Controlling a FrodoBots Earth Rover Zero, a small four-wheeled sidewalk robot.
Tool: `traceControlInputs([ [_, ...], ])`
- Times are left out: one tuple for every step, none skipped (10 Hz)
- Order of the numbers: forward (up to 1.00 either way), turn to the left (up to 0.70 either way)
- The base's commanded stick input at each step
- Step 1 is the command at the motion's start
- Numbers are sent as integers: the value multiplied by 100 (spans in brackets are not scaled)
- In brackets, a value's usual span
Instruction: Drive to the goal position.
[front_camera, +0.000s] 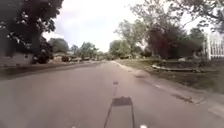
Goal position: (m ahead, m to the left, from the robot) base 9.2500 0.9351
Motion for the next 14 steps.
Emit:
traceControlInputs([
  [100,0],
  [100,0],
  [100,0],
  [100,0],
  [100,0],
  [100,0],
  [100,0],
  [100,0],
  [100,0],
  [100,0],
  [100,0],
  [100,0],
  [100,0],
  [100,0],
])
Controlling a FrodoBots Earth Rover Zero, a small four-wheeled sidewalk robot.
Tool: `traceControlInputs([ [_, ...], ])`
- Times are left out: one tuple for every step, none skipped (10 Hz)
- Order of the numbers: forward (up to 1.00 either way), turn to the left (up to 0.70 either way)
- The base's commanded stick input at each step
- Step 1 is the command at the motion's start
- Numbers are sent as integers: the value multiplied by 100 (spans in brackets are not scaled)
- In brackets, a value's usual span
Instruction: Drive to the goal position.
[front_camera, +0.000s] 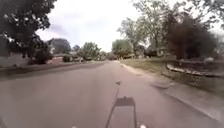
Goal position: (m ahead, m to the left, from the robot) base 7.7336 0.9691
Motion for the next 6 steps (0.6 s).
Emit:
traceControlInputs([
  [100,0],
  [100,0],
  [100,0],
  [100,0],
  [100,0],
  [100,0],
])
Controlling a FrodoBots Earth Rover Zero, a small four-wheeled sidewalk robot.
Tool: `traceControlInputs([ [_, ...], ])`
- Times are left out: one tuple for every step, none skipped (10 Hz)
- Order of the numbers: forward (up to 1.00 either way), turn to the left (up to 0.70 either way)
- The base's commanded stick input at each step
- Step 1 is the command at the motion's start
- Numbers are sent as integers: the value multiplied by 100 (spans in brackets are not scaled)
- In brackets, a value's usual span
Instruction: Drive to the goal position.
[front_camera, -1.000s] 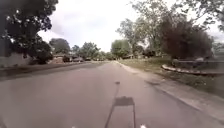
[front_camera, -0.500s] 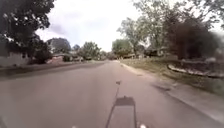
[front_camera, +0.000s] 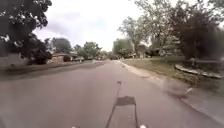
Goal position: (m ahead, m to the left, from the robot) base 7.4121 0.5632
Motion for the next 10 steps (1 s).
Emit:
traceControlInputs([
  [100,0],
  [100,0],
  [100,0],
  [100,0],
  [100,0],
  [100,0],
  [100,0],
  [100,0],
  [100,0],
  [100,0],
])
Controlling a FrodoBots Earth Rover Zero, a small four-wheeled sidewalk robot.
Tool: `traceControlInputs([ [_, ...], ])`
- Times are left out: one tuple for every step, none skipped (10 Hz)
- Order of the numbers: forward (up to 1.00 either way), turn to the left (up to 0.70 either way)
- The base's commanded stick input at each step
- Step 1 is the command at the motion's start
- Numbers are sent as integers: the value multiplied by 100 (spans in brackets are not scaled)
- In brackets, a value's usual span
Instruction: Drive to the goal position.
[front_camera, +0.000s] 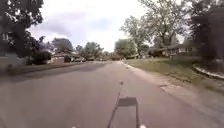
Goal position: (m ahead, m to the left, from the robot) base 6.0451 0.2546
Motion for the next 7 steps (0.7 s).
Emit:
traceControlInputs([
  [100,0],
  [100,0],
  [100,0],
  [100,0],
  [100,0],
  [100,0],
  [100,0],
])
